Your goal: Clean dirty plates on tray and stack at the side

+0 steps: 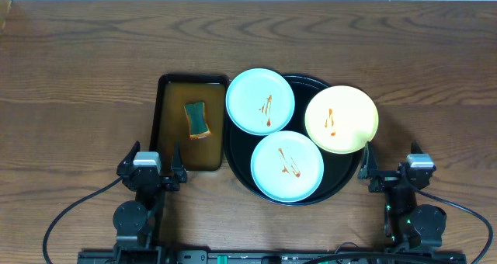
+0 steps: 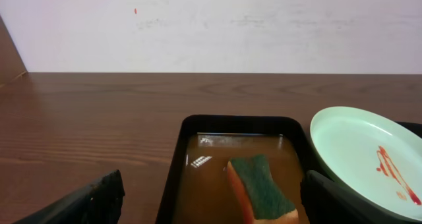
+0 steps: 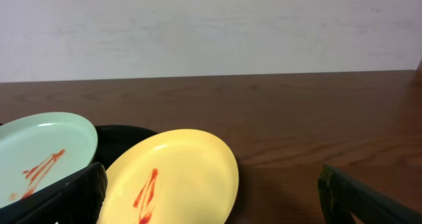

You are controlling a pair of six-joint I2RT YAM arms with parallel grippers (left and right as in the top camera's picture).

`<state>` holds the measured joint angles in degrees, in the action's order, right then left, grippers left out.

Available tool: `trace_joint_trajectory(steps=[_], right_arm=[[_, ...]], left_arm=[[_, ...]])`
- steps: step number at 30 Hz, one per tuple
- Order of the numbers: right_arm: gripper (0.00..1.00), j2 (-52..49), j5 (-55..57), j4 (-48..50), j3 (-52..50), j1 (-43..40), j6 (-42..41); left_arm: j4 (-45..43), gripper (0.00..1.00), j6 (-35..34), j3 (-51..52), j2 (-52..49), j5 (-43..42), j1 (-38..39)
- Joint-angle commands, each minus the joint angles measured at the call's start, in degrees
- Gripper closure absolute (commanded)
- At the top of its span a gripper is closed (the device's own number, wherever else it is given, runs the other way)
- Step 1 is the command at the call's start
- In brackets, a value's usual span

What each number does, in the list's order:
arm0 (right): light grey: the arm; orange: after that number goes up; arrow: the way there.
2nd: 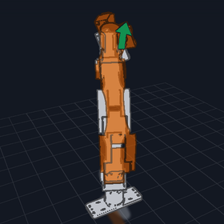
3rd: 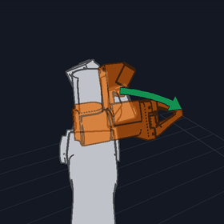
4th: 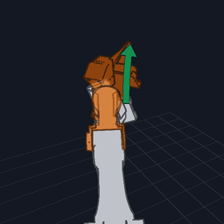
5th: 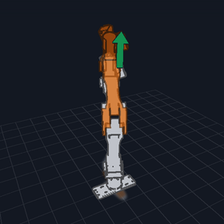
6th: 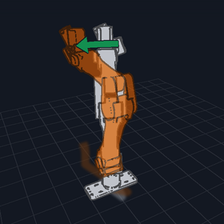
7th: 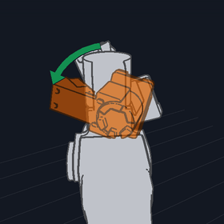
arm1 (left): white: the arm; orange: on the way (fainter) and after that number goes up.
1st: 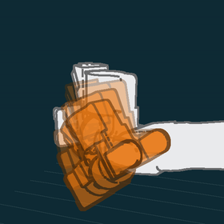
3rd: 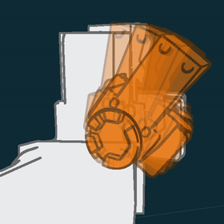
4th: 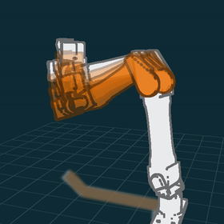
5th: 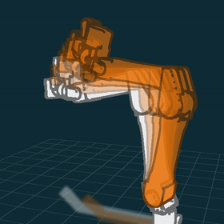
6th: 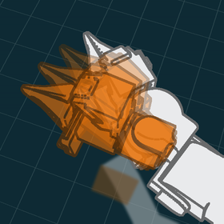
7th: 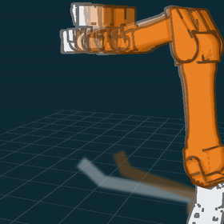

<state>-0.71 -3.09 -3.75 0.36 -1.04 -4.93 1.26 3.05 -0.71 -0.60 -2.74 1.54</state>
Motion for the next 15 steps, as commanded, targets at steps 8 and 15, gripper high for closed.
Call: trace_joint_trajectory(steps=[8,15], right_arm=[[0.01,0.04,-1.40,-0.50,0.22,-0.52,-4.17],[0.01,-6.05,-1.29,-7.76,7.26,-0.52,-6.86]], left_arm=[[3.56,0.14,-4.68,-0.15,-0.55,0.81,-0.35],[9.81,0.14,-6.10,-7.52,-8.15,0.61,-0.35]])
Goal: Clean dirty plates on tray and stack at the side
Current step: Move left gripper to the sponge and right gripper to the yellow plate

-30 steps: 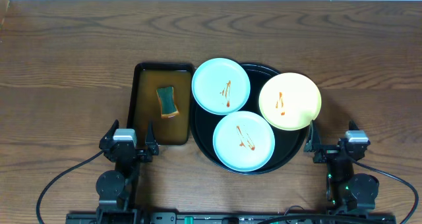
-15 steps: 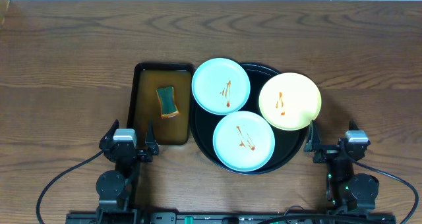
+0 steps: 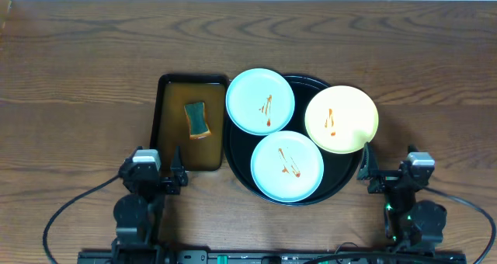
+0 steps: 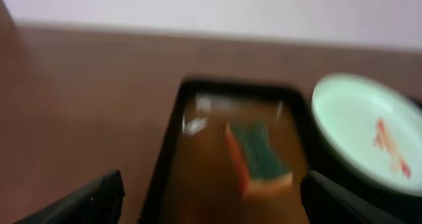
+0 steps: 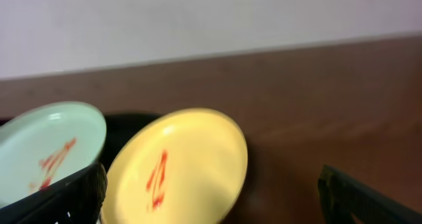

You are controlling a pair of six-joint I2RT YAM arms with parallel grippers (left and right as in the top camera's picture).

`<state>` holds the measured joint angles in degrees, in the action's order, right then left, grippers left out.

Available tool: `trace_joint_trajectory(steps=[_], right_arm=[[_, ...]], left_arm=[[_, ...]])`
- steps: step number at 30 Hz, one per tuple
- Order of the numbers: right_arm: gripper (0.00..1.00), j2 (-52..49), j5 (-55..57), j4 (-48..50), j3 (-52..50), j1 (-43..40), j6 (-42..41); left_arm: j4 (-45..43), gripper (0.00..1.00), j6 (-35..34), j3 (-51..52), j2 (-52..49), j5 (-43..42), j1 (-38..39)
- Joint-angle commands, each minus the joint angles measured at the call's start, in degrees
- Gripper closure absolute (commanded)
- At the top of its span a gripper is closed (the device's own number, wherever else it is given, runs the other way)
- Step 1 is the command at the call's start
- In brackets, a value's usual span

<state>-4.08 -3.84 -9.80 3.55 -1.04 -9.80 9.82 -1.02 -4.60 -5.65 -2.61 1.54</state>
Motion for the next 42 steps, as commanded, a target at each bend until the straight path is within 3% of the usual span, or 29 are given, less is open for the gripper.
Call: trace_joint_trajectory(steps=[1,12,18,25,33,42], right_arm=[[0.01,-4.98,-0.70,-3.34,5.97,-0.52,-1.99],[0.01,-32.79,-5.68,-22.47,30.27,-0.42,-2.54],[0.01,-45.68,-5.66,-34.25,41.18,-0.39,1.42],[0.01,-49.31,-17.57,-34.25,42.80,-0.37,2.25],[0.01,-51.69,-17.64,-36.39,42.75,-0.09,2.16],[0.25,-60.72,-17.40,-36.33,42.51,8.31,2.14]], left_arm=[[1.95,0.14,-2.49,-5.33,-5.11,0.50,-0.35],[14.32,0.14,-2.54,-26.73,-30.10,-3.48,-0.35],[24.15,0.13,-2.54,-36.72,-40.89,-5.97,-0.35],[25.75,0.14,-2.51,-38.77,-43.43,-5.95,-0.35],[23.87,0.14,-3.80,-38.77,-43.39,-6.01,-0.35],[21.40,0.14,-4.72,-46.80,-52.74,-5.95,-0.33]])
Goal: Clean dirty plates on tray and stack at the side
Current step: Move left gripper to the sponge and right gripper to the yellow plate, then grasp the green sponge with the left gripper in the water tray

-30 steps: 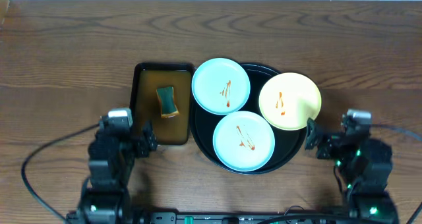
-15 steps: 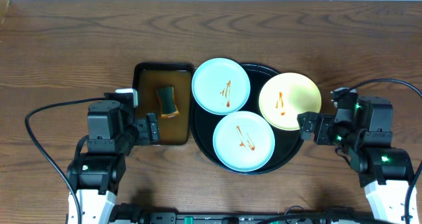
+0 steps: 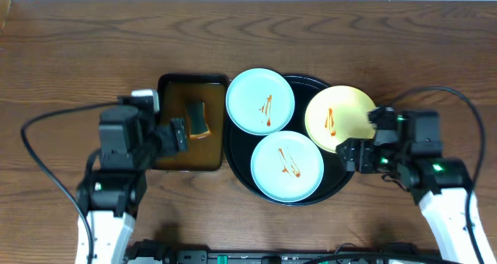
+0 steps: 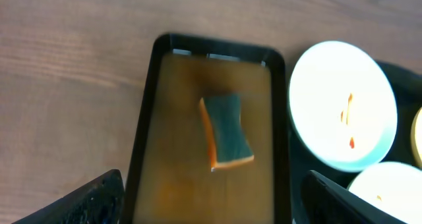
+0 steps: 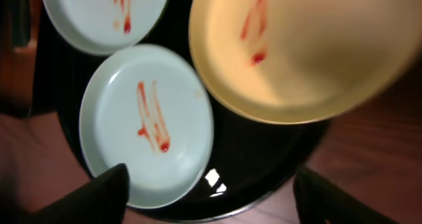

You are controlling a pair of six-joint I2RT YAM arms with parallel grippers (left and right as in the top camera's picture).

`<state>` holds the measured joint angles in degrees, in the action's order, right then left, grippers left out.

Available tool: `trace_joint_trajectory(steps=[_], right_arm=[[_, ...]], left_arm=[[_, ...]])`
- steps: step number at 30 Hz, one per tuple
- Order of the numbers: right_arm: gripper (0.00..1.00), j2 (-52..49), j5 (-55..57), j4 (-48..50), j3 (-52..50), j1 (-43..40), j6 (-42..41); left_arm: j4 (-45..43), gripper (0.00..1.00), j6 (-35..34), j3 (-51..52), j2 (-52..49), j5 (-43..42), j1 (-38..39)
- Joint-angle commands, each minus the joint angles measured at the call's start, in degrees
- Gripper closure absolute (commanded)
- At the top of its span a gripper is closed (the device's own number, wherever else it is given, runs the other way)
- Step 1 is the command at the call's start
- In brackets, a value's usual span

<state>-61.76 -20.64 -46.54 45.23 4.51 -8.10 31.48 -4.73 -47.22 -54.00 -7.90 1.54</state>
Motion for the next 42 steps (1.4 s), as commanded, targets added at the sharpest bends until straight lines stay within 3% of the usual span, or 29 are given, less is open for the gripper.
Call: trace_joint_trajectory(steps=[1,7,10,15,22,24,26,35,42], right_arm=[[0.25,-4.35,-0.44,0.74,0.83,3.63,0.44],[0.31,-12.87,3.63,2.58,0.83,5.81,-5.09],[0.32,-16.83,0.42,4.57,0.83,5.88,-5.70],[0.45,-22.32,-1.75,5.53,0.83,6.43,-6.73],[0.46,-27.28,-1.66,7.39,0.83,6.47,-8.59],[0.58,-27.98,-1.70,7.85,0.83,6.47,-8.59],[0.66,-28.50,-1.77,8.52,0.83,6.47,-8.61],[0.68,-30.42,-1.11,10.40,0.83,8.76,-8.63],[0.81,-30.95,1.99,10.43,0.83,9.84,-11.21]], left_arm=[[-0.26,0.14,-1.27,-5.22,-6.19,-0.66,-0.33],[-4.24,0.14,-3.63,-8.31,-16.04,-0.74,0.74],[-6.49,0.14,-4.92,-8.31,-19.04,-1.42,2.45],[-9.92,0.14,-4.81,-8.31,-24.11,-1.77,5.42],[-12.61,0.15,-4.85,-8.31,-32.96,-1.77,6.69],[-13.25,0.16,-4.83,-8.31,-35.17,-1.77,6.69],[-13.73,0.16,-4.83,-8.31,-36.48,-1.77,6.69],[-14.03,0.16,-4.85,-8.26,-37.66,-1.77,6.69],[-14.08,0.16,-4.83,-8.13,-37.86,-1.75,7.52]])
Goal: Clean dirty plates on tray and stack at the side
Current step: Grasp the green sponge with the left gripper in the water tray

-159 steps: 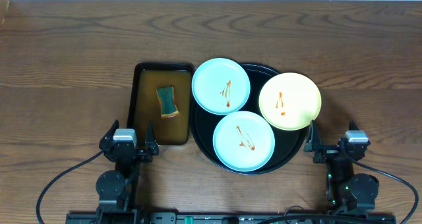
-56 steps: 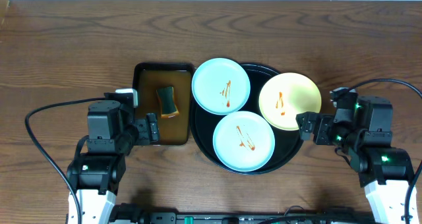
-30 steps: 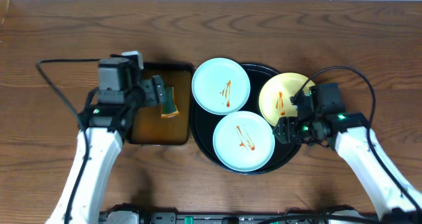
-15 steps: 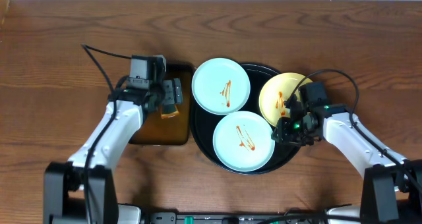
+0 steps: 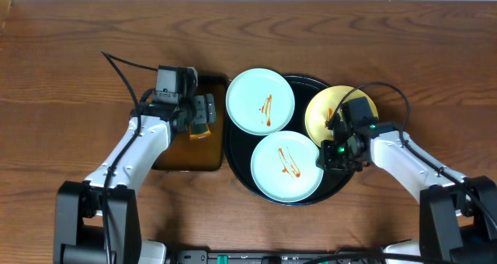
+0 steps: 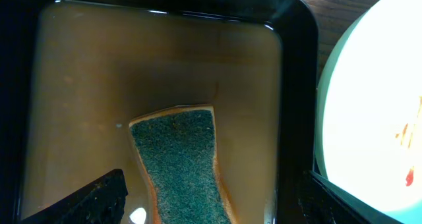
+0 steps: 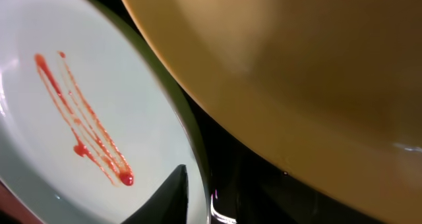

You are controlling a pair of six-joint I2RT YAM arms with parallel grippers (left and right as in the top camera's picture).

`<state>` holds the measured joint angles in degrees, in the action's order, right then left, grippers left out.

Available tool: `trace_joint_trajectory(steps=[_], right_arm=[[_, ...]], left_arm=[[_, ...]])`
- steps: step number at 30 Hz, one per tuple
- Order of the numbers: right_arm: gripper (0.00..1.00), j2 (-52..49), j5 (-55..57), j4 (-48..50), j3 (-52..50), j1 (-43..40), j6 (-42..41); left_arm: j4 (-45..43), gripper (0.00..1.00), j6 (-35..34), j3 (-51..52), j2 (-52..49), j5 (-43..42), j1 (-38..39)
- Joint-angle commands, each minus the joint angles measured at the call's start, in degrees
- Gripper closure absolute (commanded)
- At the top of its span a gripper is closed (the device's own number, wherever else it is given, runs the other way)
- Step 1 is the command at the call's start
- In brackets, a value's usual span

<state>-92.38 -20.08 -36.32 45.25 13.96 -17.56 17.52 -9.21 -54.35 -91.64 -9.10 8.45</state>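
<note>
A green-topped orange sponge (image 6: 181, 165) lies in brown water in a rectangular black tray (image 5: 175, 151). My left gripper (image 6: 211, 211) hangs open just above it, one finger on each side. Three plates streaked with red sauce sit on a round black tray (image 5: 307, 84): a far pale-green one (image 5: 260, 101), a near pale-green one (image 5: 287, 165) and a yellow one (image 5: 330, 109). My right gripper (image 5: 332, 151) is low at the near plate's right rim. One finger (image 7: 173, 197) rests over that plate's inside. The other finger is lost against the black tray.
The yellow plate leans on the round tray's right rim and overhangs it close above my right gripper. Wooden table (image 5: 435, 54) stretches right of the round tray and left of the water tray. Arm cables (image 5: 128, 70) loop over the table.
My left gripper has gone from the water tray's left side to close over the sponge. My right gripper has moved from beside the yellow plate down to the near pale-green plate's rim.
Both grippers began open at the table's front edge, looking level across the trays, and had barely shifted half a second later. Then both were raised, looking down on the water tray and on the plates. Now each is low, at the sponge and at the near plate.
</note>
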Motion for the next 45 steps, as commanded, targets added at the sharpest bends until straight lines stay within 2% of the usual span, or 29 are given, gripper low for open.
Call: trace_joint_trajectory(steps=[1,4,10,19,25,36,41,45], right_arm=[[0.85,-0.33,1.42,0.20,0.81,0.39,-1.75],[0.94,-0.33,1.38,0.13,0.81,0.39,-1.73],[0.98,-0.33,0.94,-0.31,0.79,0.55,-1.73],[0.99,-0.33,0.31,1.09,0.79,2.62,-1.73],[0.99,-0.33,0.31,1.20,0.79,2.64,-1.70],[0.99,-0.33,0.33,1.40,0.79,2.64,-1.70],[0.99,-0.33,0.31,1.33,0.79,2.64,-1.70],[0.99,-0.33,0.33,1.22,0.79,2.64,-1.70]], left_arm=[[-0.11,0.16,-0.33,-1.01,-0.22,-0.55,0.63],[-0.04,0.16,-0.35,-1.01,-0.33,-0.52,0.63],[0.04,0.16,-0.35,-1.01,-0.68,-0.50,0.63],[0.28,0.18,-0.35,-0.52,-2.43,1.18,0.63],[0.28,0.29,-0.37,-0.52,-4.72,1.20,0.63],[3.45,0.33,-1.25,-0.52,-6.84,5.25,0.66],[3.89,0.54,-1.90,-0.44,-6.86,5.22,0.66],[3.54,0.57,-1.95,0.52,-6.97,5.25,0.63]])
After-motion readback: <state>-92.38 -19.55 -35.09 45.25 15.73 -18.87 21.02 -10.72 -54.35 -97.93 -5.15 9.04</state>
